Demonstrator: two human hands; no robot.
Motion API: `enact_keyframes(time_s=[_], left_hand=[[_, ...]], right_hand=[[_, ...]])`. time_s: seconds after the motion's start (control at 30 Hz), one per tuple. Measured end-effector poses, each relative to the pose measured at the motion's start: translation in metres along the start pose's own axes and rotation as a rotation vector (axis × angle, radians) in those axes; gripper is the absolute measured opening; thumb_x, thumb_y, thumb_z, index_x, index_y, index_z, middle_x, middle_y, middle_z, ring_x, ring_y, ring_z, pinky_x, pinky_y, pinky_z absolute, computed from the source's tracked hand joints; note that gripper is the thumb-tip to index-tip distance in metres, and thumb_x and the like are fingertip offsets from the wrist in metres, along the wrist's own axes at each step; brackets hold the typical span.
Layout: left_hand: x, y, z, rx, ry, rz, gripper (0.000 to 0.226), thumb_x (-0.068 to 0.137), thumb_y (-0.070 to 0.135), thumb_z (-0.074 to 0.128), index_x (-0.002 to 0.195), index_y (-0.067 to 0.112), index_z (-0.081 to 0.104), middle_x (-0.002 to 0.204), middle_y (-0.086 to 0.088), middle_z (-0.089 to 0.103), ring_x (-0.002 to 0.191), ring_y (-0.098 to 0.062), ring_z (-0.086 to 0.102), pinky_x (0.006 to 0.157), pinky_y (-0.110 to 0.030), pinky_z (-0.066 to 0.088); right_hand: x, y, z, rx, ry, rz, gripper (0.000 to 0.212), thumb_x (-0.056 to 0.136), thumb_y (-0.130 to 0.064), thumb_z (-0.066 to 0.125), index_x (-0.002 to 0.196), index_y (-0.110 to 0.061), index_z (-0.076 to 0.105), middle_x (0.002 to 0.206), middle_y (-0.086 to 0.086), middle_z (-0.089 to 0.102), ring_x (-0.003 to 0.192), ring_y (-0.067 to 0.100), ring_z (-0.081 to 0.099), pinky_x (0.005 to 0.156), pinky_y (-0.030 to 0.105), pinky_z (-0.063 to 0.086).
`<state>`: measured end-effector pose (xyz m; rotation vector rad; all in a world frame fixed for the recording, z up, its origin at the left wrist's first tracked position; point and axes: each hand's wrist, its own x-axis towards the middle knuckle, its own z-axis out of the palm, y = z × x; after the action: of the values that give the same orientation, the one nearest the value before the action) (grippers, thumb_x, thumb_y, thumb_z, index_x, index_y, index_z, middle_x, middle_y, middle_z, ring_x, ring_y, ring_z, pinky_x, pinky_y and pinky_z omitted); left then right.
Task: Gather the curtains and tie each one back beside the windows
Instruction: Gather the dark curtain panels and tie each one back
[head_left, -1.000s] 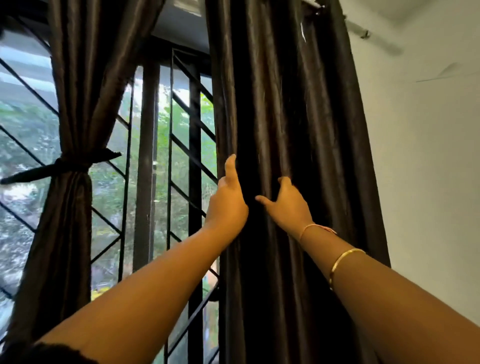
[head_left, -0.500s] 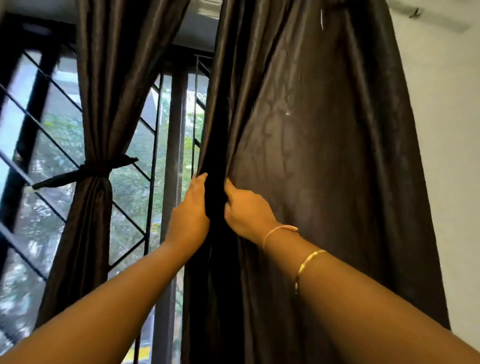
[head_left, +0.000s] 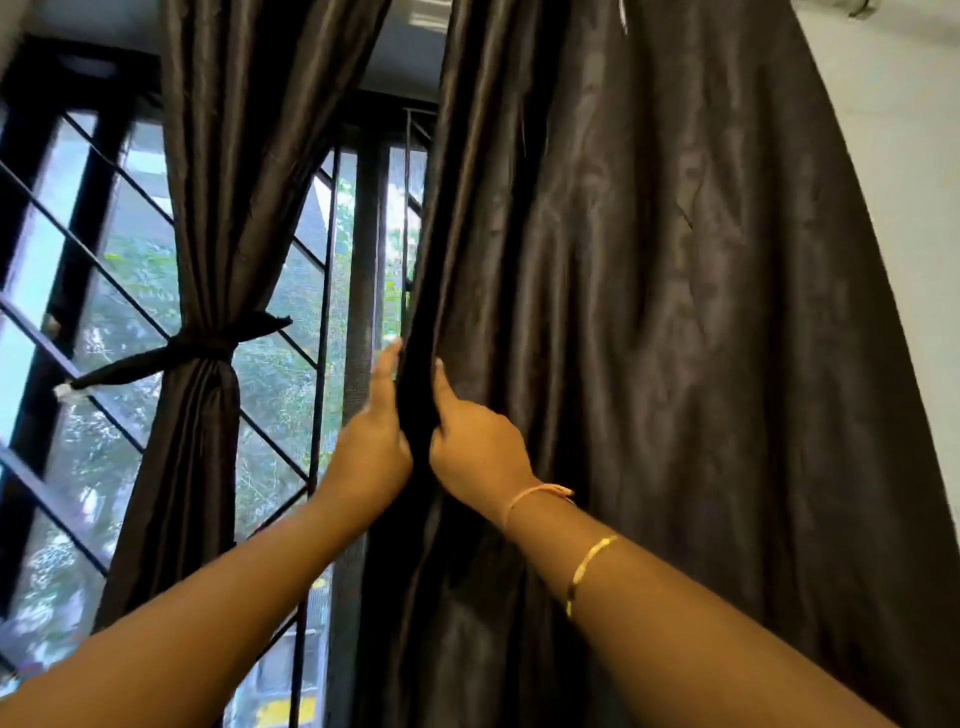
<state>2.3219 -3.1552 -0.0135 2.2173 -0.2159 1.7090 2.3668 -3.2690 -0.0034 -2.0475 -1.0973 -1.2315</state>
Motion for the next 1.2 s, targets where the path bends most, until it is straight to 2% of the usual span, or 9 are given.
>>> enact_keyframes(time_s=[0.2,0.33,0.53,0.67,0.87,0.97,1.07,1.13,1.2], left_hand=[[-0.002,0.026,0.042,0.084,-0.111,0.016,0.078,0.092,0.017,0.046,0.149,0.023,-0.007,0.067,-0.003,0.052,0.051,-0.012,0.045,0.045,-0.025,0.025],[0.002,0.034,0.059,0.072,-0.257,-0.078,0.043,0.092,0.015,0.043,0.134,0.014,0.034,0.093,-0.012,0.06,0.074,-0.023,0.056,0.056,-0.027,0.03],[-0.003,0.055,0.069,-0.451,-0.442,-0.146,0.037,0.087,-0.005,0.038,0.105,0.024,0.051,0.091,0.008,0.057,0.079,-0.008,0.055,0.06,-0.006,0.042],[-0.003,0.068,0.073,-0.77,-0.397,-0.45,0.02,0.092,0.017,0.041,0.073,0.021,0.047,0.068,0.004,0.052,0.063,-0.011,0.052,0.06,-0.022,0.041],[-0.005,0.078,0.083,-0.197,-0.194,-0.287,0.035,0.097,0.028,0.044,0.123,0.006,0.04,0.102,-0.012,0.058,0.09,-0.029,0.056,0.065,-0.029,0.036],[-0.008,0.082,0.085,-0.017,-0.118,-0.223,0.027,0.098,0.016,0.036,0.12,-0.001,0.033,0.085,-0.018,0.056,0.072,-0.035,0.052,0.056,-0.033,0.031],[-0.016,0.086,0.082,-0.062,-0.056,-0.119,0.009,0.097,0.015,0.037,0.094,0.007,0.038,0.088,-0.009,0.045,0.075,-0.031,0.05,0.06,-0.029,0.028],[-0.016,0.087,0.081,-0.094,-0.017,-0.109,0.015,0.096,0.015,0.042,0.109,0.007,0.043,0.111,-0.013,0.046,0.091,-0.032,0.054,0.066,-0.018,0.029],[-0.011,0.09,0.079,-0.141,-0.023,-0.167,0.057,0.095,0.013,0.045,0.144,0.012,0.018,0.141,-0.016,0.037,0.097,-0.028,0.058,0.069,-0.017,0.037]], right_hand=[[-0.028,0.047,0.001,-0.105,0.158,0.092,0.066,0.09,-0.024,0.042,0.15,-0.024,0.014,0.1,0.02,0.064,0.092,0.035,0.057,0.059,0.035,0.033],[-0.041,0.057,0.0,-0.104,0.213,0.065,0.063,0.09,-0.028,0.043,0.149,-0.025,0.021,0.096,0.018,0.064,0.092,0.033,0.056,0.064,0.038,0.043],[-0.062,0.078,-0.009,-0.128,0.048,-0.052,0.071,0.091,-0.029,0.046,0.15,-0.024,0.007,0.09,0.014,0.06,0.085,0.029,0.055,0.059,0.033,0.033],[-0.07,0.091,-0.019,-0.037,-0.133,-0.063,0.079,0.087,-0.027,0.05,0.15,-0.027,0.001,0.088,0.017,0.056,0.083,0.03,0.053,0.064,0.035,0.04],[-0.064,0.093,-0.037,0.271,-0.328,-0.065,0.055,0.081,-0.007,0.053,0.135,-0.012,0.046,0.105,0.018,0.064,0.089,0.025,0.057,0.075,0.028,0.042],[-0.059,0.101,-0.056,-0.112,0.108,-0.079,0.045,0.075,-0.014,0.051,0.118,-0.015,0.064,0.11,0.011,0.062,0.101,0.032,0.056,0.085,0.038,0.044],[-0.053,0.113,-0.076,-0.393,0.526,0.207,0.058,0.074,-0.02,0.061,0.131,-0.015,0.05,0.131,0.014,0.048,0.118,0.037,0.046,0.094,0.049,0.036],[-0.049,0.123,-0.089,-0.346,0.413,0.493,0.072,0.08,-0.028,0.065,0.142,-0.013,0.031,0.142,0.017,0.035,0.126,0.038,0.037,0.1,0.051,0.034],[-0.048,0.135,-0.096,-0.177,0.271,0.642,0.056,0.087,-0.029,0.061,0.134,-0.005,0.041,0.133,0.02,0.045,0.12,0.04,0.044,0.094,0.046,0.04]])
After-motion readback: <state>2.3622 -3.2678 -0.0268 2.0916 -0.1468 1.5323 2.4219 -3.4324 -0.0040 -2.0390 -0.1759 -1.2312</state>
